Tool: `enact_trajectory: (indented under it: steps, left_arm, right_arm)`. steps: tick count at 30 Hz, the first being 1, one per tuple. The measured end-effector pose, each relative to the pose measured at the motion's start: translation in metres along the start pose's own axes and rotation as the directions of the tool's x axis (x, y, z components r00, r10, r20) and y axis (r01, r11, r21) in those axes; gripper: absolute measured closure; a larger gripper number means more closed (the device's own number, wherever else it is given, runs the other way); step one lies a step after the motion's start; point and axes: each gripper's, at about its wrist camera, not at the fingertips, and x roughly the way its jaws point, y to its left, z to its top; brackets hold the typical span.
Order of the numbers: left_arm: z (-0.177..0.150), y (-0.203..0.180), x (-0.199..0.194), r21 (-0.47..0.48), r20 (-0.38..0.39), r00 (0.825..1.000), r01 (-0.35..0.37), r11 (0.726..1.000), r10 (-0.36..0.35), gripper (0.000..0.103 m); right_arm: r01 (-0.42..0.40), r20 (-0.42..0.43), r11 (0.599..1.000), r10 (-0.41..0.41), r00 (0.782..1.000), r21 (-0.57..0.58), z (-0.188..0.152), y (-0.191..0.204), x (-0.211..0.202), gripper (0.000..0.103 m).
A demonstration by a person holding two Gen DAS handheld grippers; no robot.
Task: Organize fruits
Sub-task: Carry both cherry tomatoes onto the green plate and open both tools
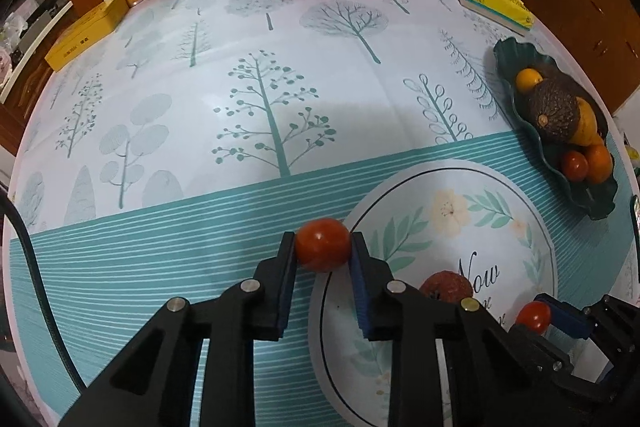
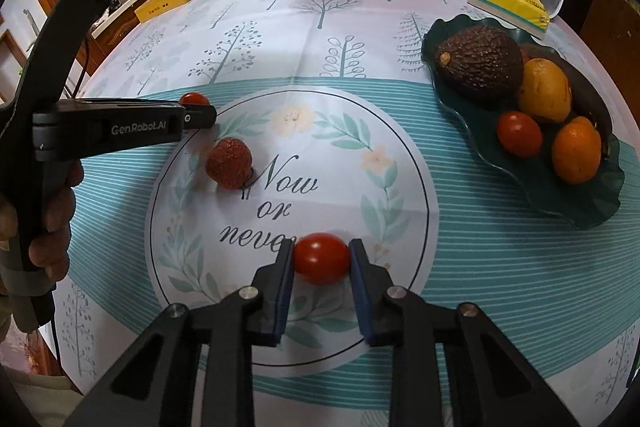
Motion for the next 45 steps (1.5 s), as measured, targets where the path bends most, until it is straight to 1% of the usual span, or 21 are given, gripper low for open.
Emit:
enact_trajectory:
  steps: [5,9,13,16,19,22,27,31,34,37,39,42,44,45]
  left_arm:
    - [0.0,-0.002,-0.026,-0.002,0.026,1.0,0.0,1.0,0.0,0.079]
    - [-0.002,-0.012,-0.054,0.01,0.054,0.999,-0.001,1.0,0.0,0.079]
    - [-0.004,-0.024,-0.083,0.009,0.083,0.996,0.017,1.0,-0.017,0.079]
    - [-0.006,-0.036,-0.104,0.022,0.108,0.994,0.015,1.0,-0.018,0.079]
    - [-0.004,-0.052,-0.123,0.029,0.13,0.991,0.022,0.999,-0.025,0.079]
    - [0.002,-0.07,-0.141,0.038,0.154,0.988,0.028,0.999,-0.033,0.079]
    - [0.025,-0.108,-0.169,0.078,0.198,0.979,0.036,0.996,-0.05,0.079]
    - [0.058,-0.141,-0.197,0.109,0.264,0.963,0.026,0.994,-0.054,0.079]
    - [0.087,-0.165,-0.214,0.128,0.318,0.947,0.008,0.992,-0.048,0.079]
    - [0.112,-0.186,-0.219,0.141,0.349,0.936,-0.014,0.99,-0.036,0.079]
    - [0.128,-0.199,-0.213,0.145,0.352,0.936,-0.033,0.989,-0.02,0.079]
    - [0.148,-0.215,-0.19,0.15,0.321,0.947,-0.03,0.988,-0.02,0.079]
    - [0.158,-0.226,-0.163,0.155,0.276,0.961,-0.03,0.988,-0.014,0.079]
    - [0.161,-0.229,-0.152,0.157,0.26,0.966,-0.03,0.987,-0.012,0.079]
  right_arm:
    - [-0.015,0.022,1.0,0.015,1.0,0.009,0.0,-0.004,-0.012,0.076]
    - [-0.026,0.039,1.0,0.026,0.999,0.014,0.001,-0.008,-0.025,0.076]
    - [-0.038,0.064,0.999,0.038,0.997,0.008,0.006,-0.013,-0.044,0.076]
    - [-0.039,0.097,0.999,0.039,0.995,-0.007,0.014,-0.019,-0.068,0.076]
    - [-0.009,0.124,1.0,0.012,0.992,-0.026,0.023,-0.026,-0.089,0.076]
    - [-0.003,0.157,0.999,0.009,0.988,-0.043,0.035,-0.038,-0.114,0.076]
    - [0.007,0.216,0.997,0.009,0.976,-0.074,0.06,-0.065,-0.161,0.076]
    - [0.007,0.277,0.997,0.016,0.961,-0.083,0.091,-0.094,-0.202,0.076]
    - [0.017,0.34,0.996,0.013,0.94,-0.086,0.12,-0.122,-0.233,0.076]
    - [0.034,0.369,0.996,0.0,0.929,-0.084,0.144,-0.148,-0.246,0.076]
    - [0.043,0.37,0.995,-0.008,0.929,-0.086,0.156,-0.164,-0.243,0.076]
    - [0.021,0.336,0.997,0.005,0.942,-0.073,0.169,-0.189,-0.223,0.076]
    - [0.008,0.291,0.999,0.006,0.957,-0.049,0.176,-0.208,-0.197,0.076]
    - [0.004,0.276,0.999,0.008,0.961,-0.042,0.176,-0.213,-0.188,0.076]
